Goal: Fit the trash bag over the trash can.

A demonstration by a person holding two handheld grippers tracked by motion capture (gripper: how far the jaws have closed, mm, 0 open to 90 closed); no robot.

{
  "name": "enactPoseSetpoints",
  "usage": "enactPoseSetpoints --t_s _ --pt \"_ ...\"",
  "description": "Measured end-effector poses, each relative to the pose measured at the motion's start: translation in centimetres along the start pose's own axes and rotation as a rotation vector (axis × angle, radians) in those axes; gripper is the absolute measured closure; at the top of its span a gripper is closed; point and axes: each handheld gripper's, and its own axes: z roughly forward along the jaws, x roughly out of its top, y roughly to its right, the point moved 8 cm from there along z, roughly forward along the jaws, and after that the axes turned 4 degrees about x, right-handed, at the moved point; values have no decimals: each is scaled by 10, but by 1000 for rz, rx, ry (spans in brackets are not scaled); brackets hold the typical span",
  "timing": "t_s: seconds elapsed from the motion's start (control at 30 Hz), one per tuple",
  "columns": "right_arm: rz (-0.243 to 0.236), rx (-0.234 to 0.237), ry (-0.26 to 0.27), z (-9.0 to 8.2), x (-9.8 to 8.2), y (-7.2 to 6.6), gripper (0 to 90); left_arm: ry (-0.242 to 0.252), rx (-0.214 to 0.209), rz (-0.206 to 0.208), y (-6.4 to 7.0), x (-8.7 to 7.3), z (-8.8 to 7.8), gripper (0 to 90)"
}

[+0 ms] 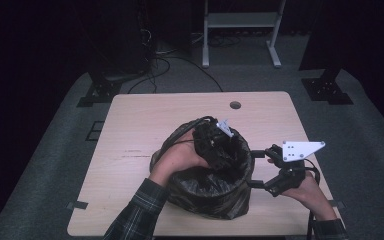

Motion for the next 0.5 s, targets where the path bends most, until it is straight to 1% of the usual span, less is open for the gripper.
enactPoseSetpoints --t_s 0.1,0.17,0.27,0.33,0.37,0.43,0.5 --pt "1 -3 3 -1 0 0 97 -3 3 -3 0 0 -2 0" --pt "-2 -3 4 -1 0 0 97 -3 -7 13 7 0 -7 0" --pt "-3 -3 5 -1 1 0 97 -32 1 45 17 -2 -14 0" --pt "-3 -5 5 -1 1 0 97 -44 -7 49 22 -5 -16 0" --pt "-3 -4 7 -1 1 -1 97 -60 -8 53 24 -7 -16 0" --pt "-2 -5 6 -1 0 -1 97 -85 -9 60 26 -10 -15 0" --pt "-1 -4 6 0 0 -1 97 -92 -15 64 27 -12 -13 0"
